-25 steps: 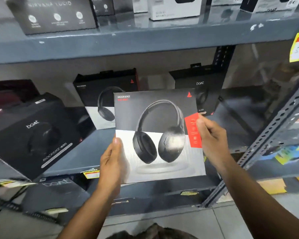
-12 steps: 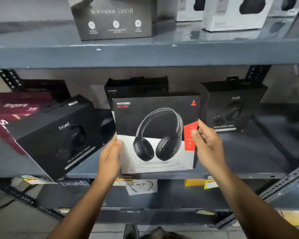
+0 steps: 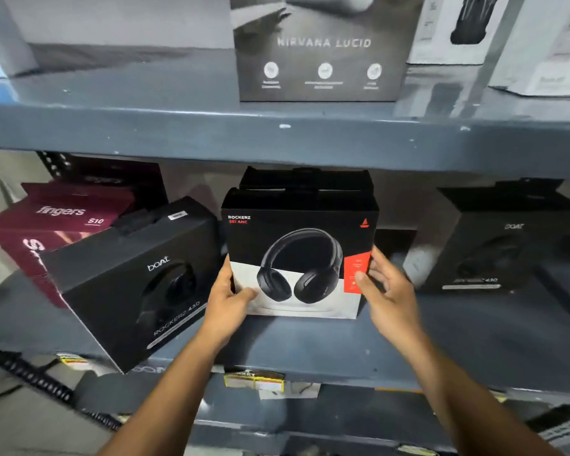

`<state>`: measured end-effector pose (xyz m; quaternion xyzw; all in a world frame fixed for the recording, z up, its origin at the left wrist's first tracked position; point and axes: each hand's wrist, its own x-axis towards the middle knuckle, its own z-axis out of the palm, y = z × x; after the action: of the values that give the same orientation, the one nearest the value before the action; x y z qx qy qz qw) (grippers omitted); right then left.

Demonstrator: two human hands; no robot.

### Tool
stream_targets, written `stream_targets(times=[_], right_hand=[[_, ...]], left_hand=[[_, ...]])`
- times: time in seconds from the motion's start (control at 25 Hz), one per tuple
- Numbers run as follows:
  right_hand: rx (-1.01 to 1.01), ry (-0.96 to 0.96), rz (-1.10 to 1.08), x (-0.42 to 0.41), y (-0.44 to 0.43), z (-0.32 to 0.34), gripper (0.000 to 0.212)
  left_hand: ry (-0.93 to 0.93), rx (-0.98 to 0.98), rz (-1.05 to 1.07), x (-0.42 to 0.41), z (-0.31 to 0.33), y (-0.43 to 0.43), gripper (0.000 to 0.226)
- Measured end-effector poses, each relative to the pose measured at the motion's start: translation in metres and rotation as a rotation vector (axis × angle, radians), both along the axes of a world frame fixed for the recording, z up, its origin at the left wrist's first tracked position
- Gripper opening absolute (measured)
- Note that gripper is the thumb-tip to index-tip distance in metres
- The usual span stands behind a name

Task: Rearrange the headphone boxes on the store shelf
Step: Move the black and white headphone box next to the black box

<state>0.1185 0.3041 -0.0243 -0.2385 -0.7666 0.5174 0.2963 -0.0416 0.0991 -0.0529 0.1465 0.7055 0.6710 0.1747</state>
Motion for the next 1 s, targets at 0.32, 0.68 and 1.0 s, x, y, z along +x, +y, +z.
stream_targets(times=[0.32,0.68,1.0], right_hand=[[-0.004,0.050,-0.101,-0.005,-0.006,-0.009,0.055],[0.427,-0.026,0.409,-0.020,-0.100,-0.019,0.046],[0.121,-0.429,0.648,-0.108,-0.177,-0.024,0.079]], left_hand=[[0.042,-0.006,-0.041,-0.006,-0.012,-0.002,0.080],[0.030,0.216,0.556,0.073,-0.038,-0.098,0.028],[0.303,-0.025,0.607,0.035,-0.040,-0.154,0.054]])
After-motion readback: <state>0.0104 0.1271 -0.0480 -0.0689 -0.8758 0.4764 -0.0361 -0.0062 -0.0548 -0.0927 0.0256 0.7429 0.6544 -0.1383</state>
